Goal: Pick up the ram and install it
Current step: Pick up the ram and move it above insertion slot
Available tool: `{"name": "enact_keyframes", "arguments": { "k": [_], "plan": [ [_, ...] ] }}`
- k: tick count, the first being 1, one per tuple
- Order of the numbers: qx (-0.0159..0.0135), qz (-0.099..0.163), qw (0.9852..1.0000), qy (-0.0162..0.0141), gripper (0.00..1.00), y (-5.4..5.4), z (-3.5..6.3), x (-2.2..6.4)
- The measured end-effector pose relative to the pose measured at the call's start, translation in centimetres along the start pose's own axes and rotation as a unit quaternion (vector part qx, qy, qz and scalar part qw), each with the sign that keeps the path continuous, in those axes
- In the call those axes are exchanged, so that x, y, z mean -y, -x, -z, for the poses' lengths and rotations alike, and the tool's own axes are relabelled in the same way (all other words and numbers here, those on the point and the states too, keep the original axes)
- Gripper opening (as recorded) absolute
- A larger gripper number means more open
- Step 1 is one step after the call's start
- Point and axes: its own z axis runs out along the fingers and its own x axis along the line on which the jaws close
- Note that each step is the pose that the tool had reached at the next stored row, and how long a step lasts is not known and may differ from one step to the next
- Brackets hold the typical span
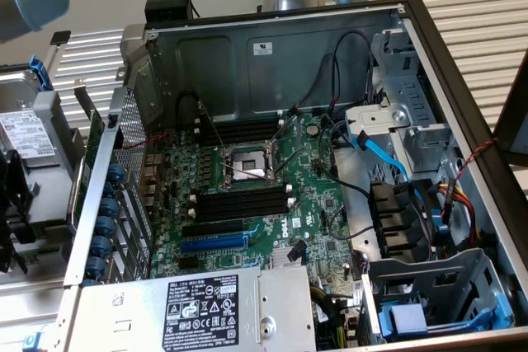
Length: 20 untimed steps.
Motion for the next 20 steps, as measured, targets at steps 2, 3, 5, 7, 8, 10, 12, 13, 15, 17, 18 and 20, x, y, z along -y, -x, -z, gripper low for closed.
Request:
{"name": "enact_keyframes", "arguments": {
  "k": [2,3,5,7,8,10,12,13,15,17,18,20],
  "plan": [
    [0.0000,0.000,1.0000,0.0000,0.46,0.04,0.01,0.00],
    [0.0000,0.000,1.0000,-0.0001,0.39,0.05,0.01,-0.01],
    [0.0000,0.000,1.0000,-0.0007,0.39,0.10,0.02,0.00],
    [0.0000,0.000,1.0000,-0.0019,0.39,0.20,0.02,0.00],
    [0.0000,0.000,1.0000,-0.0025,0.39,0.23,0.02,0.01],
    [-0.0001,0.000,1.0000,-0.0040,0.39,0.31,0.03,0.00],
    [-0.0001,0.000,1.0000,-0.0051,0.39,0.34,0.02,0.01],
    [-0.0001,0.000,1.0000,-0.0052,0.39,0.35,0.01,0.01],
    [-0.0002,0.000,1.0000,-0.0051,0.39,0.35,0.02,0.01],
    [-0.0002,0.000,1.0000,-0.0051,0.39,0.36,0.03,-0.01],
    [-0.0002,0.000,1.0000,-0.0051,0.37,0.36,0.03,-0.05],
    [-0.0002,0.000,1.0000,-0.0051,0.30,0.36,0.02,-0.08]
  ]
}}
